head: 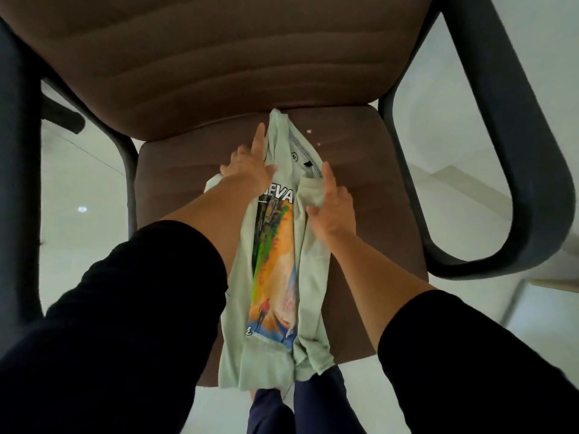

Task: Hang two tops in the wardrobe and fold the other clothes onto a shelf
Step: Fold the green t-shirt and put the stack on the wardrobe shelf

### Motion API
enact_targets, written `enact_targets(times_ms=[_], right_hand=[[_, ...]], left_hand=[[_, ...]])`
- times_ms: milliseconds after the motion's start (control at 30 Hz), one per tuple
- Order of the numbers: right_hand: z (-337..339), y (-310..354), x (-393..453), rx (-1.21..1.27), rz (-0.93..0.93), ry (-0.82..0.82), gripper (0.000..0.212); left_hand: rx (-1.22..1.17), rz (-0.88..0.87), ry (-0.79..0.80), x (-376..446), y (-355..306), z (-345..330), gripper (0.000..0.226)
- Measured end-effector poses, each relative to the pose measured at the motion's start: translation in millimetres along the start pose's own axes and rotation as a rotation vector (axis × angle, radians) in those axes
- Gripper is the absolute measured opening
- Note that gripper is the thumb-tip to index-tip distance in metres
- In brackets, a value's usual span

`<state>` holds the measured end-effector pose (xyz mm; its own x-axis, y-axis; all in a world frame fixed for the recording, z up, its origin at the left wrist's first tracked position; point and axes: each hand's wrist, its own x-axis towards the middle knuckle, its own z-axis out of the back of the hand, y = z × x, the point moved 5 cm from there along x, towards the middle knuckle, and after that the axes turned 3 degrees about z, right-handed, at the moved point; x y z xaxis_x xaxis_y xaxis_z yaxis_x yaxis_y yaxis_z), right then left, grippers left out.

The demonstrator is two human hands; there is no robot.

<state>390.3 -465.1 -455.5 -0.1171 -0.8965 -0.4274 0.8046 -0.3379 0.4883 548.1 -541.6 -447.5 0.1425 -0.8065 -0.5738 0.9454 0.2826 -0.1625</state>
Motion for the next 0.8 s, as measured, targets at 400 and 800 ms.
enact_targets(times_ms=[400,800], right_hand=[[54.6,32.3,-28.5,0.184,0.066,-0.048,0.077],[237.7,130.9,-167.1,0.381,0.118,-0.394,0.066]], left_hand=[[-0.287,-0.211,-0.263,-31.3,14.3,74.8,0.052],[-0.586,-0.340,-0.440,-228.5,26.7,258.3,0.056]])
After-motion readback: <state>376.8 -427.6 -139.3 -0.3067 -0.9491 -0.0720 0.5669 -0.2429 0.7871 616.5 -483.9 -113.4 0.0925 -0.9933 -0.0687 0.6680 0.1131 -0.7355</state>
